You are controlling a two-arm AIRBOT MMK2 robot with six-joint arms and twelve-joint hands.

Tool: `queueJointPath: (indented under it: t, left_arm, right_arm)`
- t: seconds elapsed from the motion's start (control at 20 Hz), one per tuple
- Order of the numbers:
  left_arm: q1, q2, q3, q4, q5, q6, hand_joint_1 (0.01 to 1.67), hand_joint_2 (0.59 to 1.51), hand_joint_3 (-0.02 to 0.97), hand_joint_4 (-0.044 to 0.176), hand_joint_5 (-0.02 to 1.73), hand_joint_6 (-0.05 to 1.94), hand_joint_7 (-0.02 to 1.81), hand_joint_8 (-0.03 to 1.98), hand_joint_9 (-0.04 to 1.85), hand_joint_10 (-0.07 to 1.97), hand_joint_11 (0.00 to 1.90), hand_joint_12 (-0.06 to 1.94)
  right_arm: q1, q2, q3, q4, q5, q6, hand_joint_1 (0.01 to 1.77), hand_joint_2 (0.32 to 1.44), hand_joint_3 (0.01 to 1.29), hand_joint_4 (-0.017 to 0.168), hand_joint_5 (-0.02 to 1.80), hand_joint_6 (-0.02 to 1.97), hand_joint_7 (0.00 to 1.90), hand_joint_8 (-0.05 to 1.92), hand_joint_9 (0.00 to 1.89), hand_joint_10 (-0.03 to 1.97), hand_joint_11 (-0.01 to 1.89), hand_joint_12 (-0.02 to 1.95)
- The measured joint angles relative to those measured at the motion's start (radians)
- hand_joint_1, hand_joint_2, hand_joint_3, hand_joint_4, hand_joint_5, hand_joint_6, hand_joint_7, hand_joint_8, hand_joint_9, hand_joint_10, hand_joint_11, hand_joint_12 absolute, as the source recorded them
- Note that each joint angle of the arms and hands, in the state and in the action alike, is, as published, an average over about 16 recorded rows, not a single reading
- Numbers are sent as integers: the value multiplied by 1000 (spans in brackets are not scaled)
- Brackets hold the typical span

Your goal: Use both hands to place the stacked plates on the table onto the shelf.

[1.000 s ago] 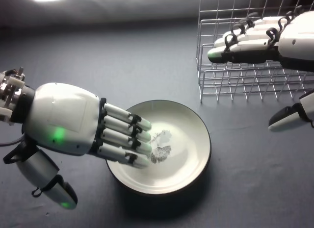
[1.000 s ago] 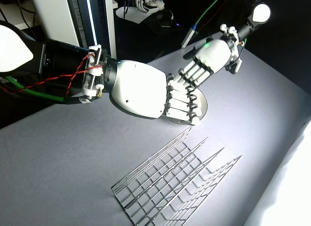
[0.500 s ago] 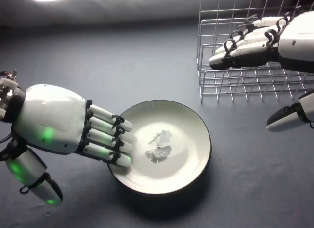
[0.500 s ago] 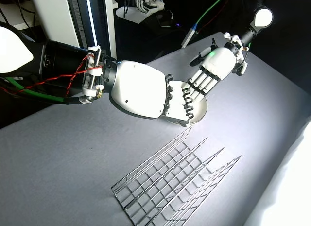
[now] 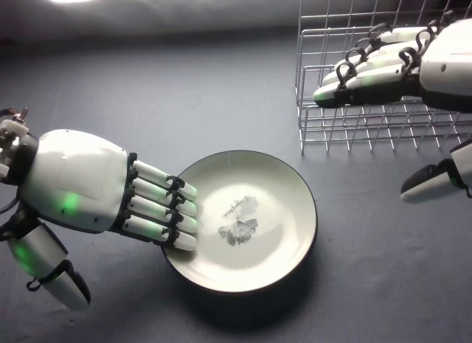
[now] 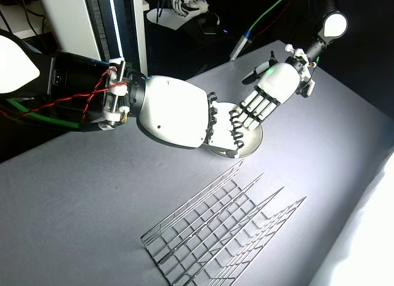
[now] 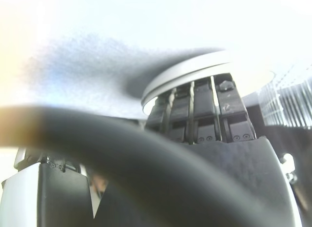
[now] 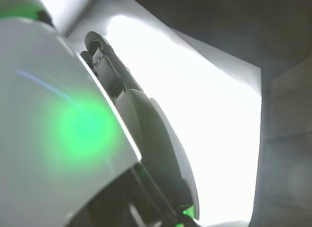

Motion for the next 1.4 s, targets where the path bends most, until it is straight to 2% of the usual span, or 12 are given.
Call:
queueJointPath:
  t: [0.3, 0.65, 1.0, 1.4]
  left_arm:
    - [12, -12, -4, 1, 8, 5, 16, 1114, 11, -3, -7, -12, -2, -12, 12, 1, 18, -5]
    - [17, -40, -34, -12, 38, 14, 15, 1114, 11, -5, -11, -24, -12, -16, 5, -3, 18, 1]
    - [1, -84, -57, -21, 66, 21, 14, 1117, 11, -6, -14, -29, -14, -19, 7, 1, 18, 3]
    - [-19, -119, -62, -20, 79, 22, 14, 1127, 11, -8, -15, -30, -15, -22, 17, 6, 16, 3]
  right_arm:
    - [-9, 2, 0, -2, 13, -6, 909, 935, 14, -4, 233, 16, 207, 5, 198, 2, 14, 682]
    - [-20, 2, 4, -44, 44, -12, 911, 936, 14, -3, 220, 15, 205, 5, 198, 2, 14, 645]
    - [-27, -14, 32, -184, 111, -21, 916, 936, 14, -1, 231, 15, 221, 5, 212, 2, 14, 670]
    - [-27, -53, 70, -386, 206, -30, 907, 935, 14, 3, 256, 15, 248, 5, 240, 2, 14, 755]
